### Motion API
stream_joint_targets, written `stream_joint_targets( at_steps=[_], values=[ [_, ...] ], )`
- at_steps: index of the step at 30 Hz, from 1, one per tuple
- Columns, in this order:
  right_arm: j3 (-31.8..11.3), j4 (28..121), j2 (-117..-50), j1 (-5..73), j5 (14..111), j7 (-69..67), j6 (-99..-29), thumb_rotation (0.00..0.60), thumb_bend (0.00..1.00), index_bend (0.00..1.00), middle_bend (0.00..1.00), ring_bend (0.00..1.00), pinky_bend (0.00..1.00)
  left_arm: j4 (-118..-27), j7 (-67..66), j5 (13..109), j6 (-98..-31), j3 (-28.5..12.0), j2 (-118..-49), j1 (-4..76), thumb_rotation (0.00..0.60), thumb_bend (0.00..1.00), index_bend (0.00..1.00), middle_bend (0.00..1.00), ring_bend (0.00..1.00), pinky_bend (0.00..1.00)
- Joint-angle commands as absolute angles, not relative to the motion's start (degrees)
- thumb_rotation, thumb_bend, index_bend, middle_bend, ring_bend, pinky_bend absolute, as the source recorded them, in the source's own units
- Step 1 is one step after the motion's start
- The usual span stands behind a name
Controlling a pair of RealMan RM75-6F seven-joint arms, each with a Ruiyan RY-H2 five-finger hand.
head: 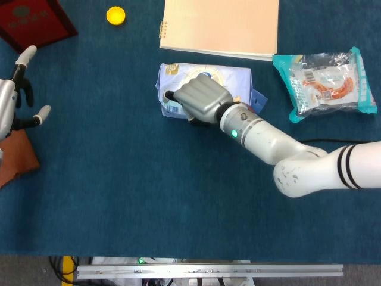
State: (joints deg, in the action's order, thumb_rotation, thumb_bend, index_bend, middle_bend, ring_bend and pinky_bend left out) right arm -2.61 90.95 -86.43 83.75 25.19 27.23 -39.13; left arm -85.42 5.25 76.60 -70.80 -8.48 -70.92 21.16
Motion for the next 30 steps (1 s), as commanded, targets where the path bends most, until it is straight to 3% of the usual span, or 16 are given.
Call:
stream_joint_targets(
  at_steps=[1,30],
  values=[
    [-2.16,90.52,-86.94,84.04,24.89,27.67,-38.89,0.6,1.0,0.24,1.0,1.0,1.0,-85.33,5.31,76.5,-70.77,-8.46,-70.9,21.09,0.6,0.23,0.0,0.66,0.66,0.78],
    [-3.83,86.29,-89.83,84.4,25.26,26.51,-38.61,0.6,1.0,0.24,1.0,1.0,1.0,-85.17,5.61,76.31,-70.82,-8.57,-70.55,20.76,0.6,0.23,0.0,0.66,0.66,0.78]
  ],
)
